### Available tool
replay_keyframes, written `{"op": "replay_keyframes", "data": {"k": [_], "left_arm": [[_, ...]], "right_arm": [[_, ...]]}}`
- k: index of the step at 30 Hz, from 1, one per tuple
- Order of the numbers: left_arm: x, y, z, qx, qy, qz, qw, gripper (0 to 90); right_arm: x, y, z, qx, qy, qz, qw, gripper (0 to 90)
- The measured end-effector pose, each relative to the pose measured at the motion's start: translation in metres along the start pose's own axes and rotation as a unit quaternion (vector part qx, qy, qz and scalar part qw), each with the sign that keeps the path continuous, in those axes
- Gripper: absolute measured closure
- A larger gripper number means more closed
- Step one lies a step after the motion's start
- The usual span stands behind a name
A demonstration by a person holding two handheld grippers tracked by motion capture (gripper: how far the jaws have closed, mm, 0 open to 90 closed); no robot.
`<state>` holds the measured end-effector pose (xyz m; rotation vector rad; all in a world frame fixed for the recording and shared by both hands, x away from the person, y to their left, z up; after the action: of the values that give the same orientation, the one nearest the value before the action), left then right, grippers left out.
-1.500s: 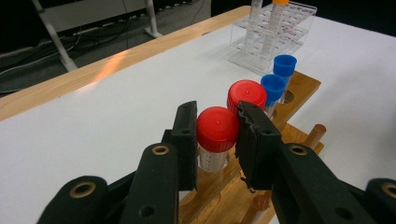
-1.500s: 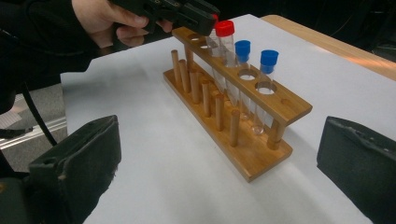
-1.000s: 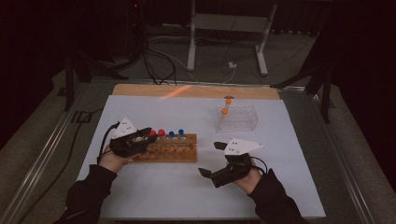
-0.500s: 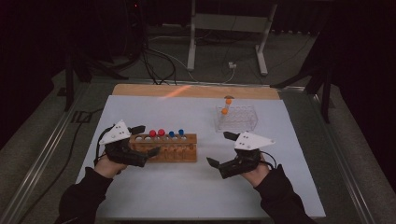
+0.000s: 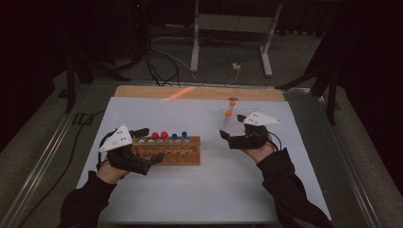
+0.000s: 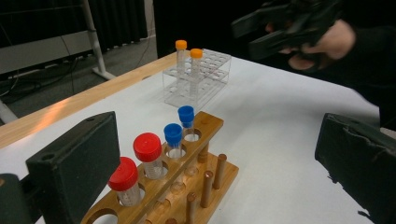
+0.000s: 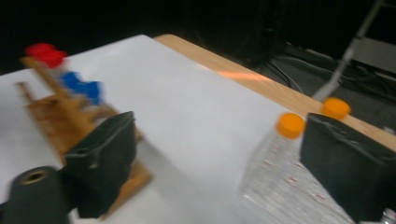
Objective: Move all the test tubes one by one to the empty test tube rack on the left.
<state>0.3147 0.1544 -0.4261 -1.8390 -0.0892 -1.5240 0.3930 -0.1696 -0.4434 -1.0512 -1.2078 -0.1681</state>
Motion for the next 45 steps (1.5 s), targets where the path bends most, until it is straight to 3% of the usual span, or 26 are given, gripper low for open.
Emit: {"op": "replay_keyframes", "data": {"k": [5, 10, 17, 24, 34, 45], "left_arm": [[0.000, -0.001, 0.000, -0.001, 0.001, 0.002, 1.0000, 1.0], [0.000, 0.000, -0.001, -0.005, 0.003, 0.004, 1.0000, 1.0], [0.000, 0.000, -0.001, -0.004, 0.004, 0.003, 1.0000, 1.0], [0.000, 0.000, -0.001, -0.007, 0.004, 0.006, 0.9999, 1.0], [0.000, 0.001, -0.001, -0.009, 0.005, 0.007, 0.9999, 1.0], [0.000, 0.003, -0.004, -0.015, 0.006, 0.011, 0.9998, 1.0]], "right_arm": [[-0.007, 0.022, -0.019, -0.023, 0.024, 0.025, 0.9991, 25.7], [-0.015, 0.039, -0.032, -0.032, 0.046, 0.048, 0.9973, 41.1], [-0.018, 0.058, -0.042, -0.034, 0.069, 0.066, 0.9948, 56.7], [-0.017, 0.068, -0.047, -0.028, 0.088, 0.073, 0.9931, 65.8], [-0.015, 0.073, -0.048, -0.046, 0.077, 0.080, 0.9928, 74.3], [0.010, 0.046, -0.046, -0.049, 0.048, 0.050, 0.9964, 74.5]]}}
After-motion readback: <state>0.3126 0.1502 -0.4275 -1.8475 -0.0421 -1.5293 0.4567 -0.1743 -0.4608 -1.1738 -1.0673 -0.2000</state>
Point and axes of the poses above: each handheld gripper's, and its own axes: y roughly forward along the jaws, x roughly out of its top, z roughly to its left, the point moved 5 cm from there along y, roughly forward along the jaws, and after that the axes turned 10 degrees about z, right-handed, at the moved point
